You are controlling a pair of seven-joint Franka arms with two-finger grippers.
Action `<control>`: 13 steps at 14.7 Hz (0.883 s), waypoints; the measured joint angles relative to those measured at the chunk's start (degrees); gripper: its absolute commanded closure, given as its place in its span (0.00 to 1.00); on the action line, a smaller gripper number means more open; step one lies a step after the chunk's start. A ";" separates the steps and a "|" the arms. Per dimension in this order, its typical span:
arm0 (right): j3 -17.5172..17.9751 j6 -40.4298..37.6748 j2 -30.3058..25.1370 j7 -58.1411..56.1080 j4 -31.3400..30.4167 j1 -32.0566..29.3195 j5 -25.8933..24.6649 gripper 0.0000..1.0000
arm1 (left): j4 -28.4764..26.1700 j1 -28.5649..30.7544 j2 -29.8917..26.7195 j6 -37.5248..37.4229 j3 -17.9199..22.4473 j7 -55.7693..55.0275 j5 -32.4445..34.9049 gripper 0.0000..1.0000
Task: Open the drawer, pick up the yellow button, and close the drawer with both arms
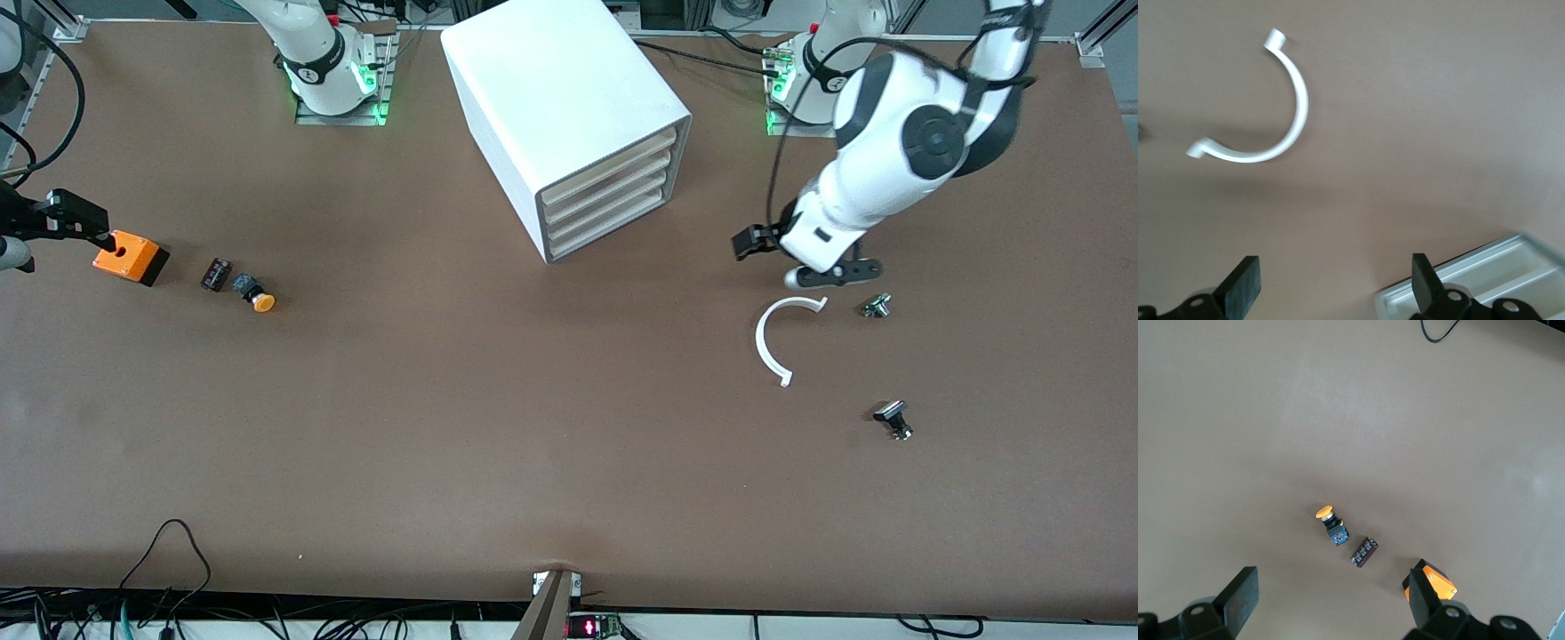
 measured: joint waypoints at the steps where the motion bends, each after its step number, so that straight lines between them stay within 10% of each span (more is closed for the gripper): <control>1: 0.00 0.42 0.02 0.01 0.00 -0.01 0.00 0.00 | 0.63 0.86 -1.37 -2.59 0.76 1.88 1.19 0.00; 13: 0.83 -2.84 -5.15 -0.89 -4.74 -0.88 0.03 0.00 | 21.53 2.38 -4.26 -23.98 10.62 14.07 11.83 0.00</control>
